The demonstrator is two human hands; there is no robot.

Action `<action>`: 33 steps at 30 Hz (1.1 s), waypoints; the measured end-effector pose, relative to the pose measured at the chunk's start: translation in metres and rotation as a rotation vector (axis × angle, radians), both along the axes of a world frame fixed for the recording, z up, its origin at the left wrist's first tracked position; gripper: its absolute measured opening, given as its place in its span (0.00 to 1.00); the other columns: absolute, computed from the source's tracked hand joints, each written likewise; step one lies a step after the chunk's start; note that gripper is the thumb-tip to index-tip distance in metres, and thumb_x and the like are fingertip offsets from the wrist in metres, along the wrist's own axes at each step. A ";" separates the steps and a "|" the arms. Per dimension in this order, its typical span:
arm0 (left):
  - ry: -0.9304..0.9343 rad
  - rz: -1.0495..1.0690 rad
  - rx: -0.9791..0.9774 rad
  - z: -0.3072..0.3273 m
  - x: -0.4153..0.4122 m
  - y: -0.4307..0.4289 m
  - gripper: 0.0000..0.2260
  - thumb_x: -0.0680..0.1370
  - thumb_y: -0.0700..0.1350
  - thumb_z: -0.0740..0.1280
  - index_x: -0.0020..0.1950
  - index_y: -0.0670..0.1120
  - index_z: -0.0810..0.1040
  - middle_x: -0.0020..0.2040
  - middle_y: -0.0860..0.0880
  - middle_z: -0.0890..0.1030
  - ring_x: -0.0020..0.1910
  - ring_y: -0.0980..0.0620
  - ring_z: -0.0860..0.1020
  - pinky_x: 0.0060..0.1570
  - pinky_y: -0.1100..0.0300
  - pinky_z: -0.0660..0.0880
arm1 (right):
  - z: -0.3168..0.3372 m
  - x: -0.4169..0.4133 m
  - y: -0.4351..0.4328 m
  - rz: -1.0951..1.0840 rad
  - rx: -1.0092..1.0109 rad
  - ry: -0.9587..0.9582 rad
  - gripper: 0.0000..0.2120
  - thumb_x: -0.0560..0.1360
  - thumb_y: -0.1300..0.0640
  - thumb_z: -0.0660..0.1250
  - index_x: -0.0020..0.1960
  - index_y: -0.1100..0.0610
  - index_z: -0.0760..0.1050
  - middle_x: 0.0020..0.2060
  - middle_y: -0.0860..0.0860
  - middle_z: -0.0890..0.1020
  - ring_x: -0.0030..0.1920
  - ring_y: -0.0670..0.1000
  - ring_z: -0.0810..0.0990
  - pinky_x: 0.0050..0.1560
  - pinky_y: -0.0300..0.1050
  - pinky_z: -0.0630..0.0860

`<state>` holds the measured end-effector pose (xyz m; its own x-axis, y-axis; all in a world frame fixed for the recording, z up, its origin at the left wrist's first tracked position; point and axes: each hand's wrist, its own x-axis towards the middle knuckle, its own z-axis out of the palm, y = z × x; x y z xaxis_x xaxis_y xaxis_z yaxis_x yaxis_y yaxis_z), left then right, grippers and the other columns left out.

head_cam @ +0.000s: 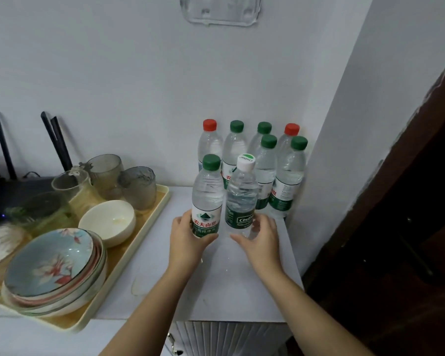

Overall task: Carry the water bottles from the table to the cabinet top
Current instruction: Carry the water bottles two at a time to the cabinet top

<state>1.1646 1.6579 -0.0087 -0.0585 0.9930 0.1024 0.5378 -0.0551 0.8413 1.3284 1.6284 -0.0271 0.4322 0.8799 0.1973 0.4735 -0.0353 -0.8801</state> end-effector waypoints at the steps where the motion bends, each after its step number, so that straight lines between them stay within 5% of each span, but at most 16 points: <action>1: 0.005 -0.004 -0.002 0.001 0.001 0.004 0.28 0.64 0.44 0.80 0.62 0.48 0.75 0.50 0.52 0.71 0.50 0.52 0.74 0.51 0.61 0.70 | 0.001 -0.001 0.002 -0.016 -0.004 -0.017 0.29 0.63 0.59 0.82 0.61 0.58 0.75 0.48 0.51 0.73 0.43 0.46 0.73 0.42 0.24 0.67; 7: -0.077 0.066 0.030 -0.004 0.008 0.026 0.28 0.63 0.45 0.81 0.58 0.50 0.73 0.53 0.50 0.79 0.52 0.51 0.78 0.50 0.55 0.76 | 0.004 -0.011 0.021 -0.050 -0.015 0.018 0.30 0.67 0.59 0.79 0.65 0.55 0.72 0.37 0.49 0.73 0.35 0.43 0.72 0.38 0.28 0.67; 13: -0.073 0.070 0.017 0.001 0.016 0.050 0.24 0.65 0.45 0.80 0.56 0.49 0.72 0.52 0.51 0.81 0.51 0.50 0.79 0.46 0.57 0.73 | 0.009 -0.016 0.043 -0.094 -0.024 -0.023 0.16 0.69 0.61 0.77 0.43 0.56 0.68 0.31 0.48 0.74 0.32 0.46 0.73 0.36 0.41 0.69; 17: -0.060 0.071 0.009 0.004 0.020 0.066 0.22 0.66 0.45 0.79 0.55 0.48 0.73 0.52 0.50 0.81 0.50 0.49 0.79 0.47 0.55 0.75 | 0.014 -0.018 0.059 -0.117 -0.067 -0.126 0.16 0.70 0.56 0.75 0.37 0.55 0.68 0.31 0.50 0.77 0.34 0.53 0.75 0.33 0.44 0.65; 27: -0.058 0.047 0.005 0.001 0.023 0.076 0.22 0.67 0.44 0.79 0.54 0.48 0.71 0.51 0.50 0.80 0.50 0.48 0.79 0.44 0.55 0.73 | 0.017 -0.021 0.068 -0.137 -0.149 -0.220 0.14 0.74 0.53 0.72 0.38 0.54 0.67 0.35 0.53 0.81 0.38 0.56 0.78 0.38 0.48 0.71; 33: 0.082 -0.028 -0.041 0.004 0.016 0.055 0.40 0.69 0.47 0.78 0.74 0.42 0.59 0.73 0.40 0.63 0.73 0.43 0.62 0.67 0.55 0.63 | 0.019 -0.006 0.045 -0.019 -0.186 -0.290 0.11 0.74 0.50 0.72 0.52 0.53 0.74 0.50 0.47 0.79 0.52 0.50 0.77 0.46 0.45 0.72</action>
